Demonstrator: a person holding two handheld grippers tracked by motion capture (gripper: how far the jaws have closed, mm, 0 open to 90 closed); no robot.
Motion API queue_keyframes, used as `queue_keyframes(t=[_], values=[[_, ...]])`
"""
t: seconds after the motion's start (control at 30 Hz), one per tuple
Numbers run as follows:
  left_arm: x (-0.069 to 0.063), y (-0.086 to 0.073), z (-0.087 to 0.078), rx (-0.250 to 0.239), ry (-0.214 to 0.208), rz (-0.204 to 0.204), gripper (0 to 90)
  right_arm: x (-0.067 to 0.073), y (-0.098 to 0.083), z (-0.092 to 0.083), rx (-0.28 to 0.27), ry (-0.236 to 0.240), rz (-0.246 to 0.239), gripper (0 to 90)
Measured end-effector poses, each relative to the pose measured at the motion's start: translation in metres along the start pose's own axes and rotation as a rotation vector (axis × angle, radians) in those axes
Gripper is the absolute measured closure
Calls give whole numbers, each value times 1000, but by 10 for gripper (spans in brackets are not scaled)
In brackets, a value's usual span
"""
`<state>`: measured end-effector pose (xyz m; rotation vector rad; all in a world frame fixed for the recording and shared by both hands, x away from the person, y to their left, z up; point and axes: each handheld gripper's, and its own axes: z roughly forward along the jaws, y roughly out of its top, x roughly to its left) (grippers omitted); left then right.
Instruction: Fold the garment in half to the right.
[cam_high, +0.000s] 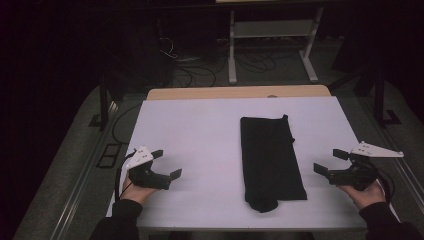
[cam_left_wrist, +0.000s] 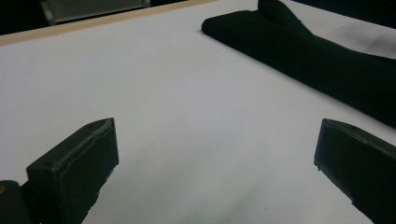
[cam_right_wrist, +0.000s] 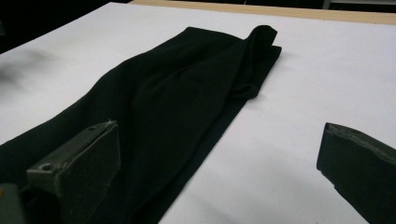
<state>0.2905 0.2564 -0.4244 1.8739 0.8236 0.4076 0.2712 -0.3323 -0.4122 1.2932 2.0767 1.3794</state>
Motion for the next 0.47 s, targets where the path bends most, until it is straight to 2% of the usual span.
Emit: queue_keyframes(t=[0.17, 0.27, 0.47], values=[[-1, -2, -5, -6, 7, -2, 0, 0, -1, 0, -1, 10, -5, 0], [-3, -2, -6, 19, 9, 9, 0, 0, -1, 0, 1, 12, -14, 0], [0, -2, -6, 33, 24, -5, 0, -2, -3, 2, 11, 10, -14, 0]])
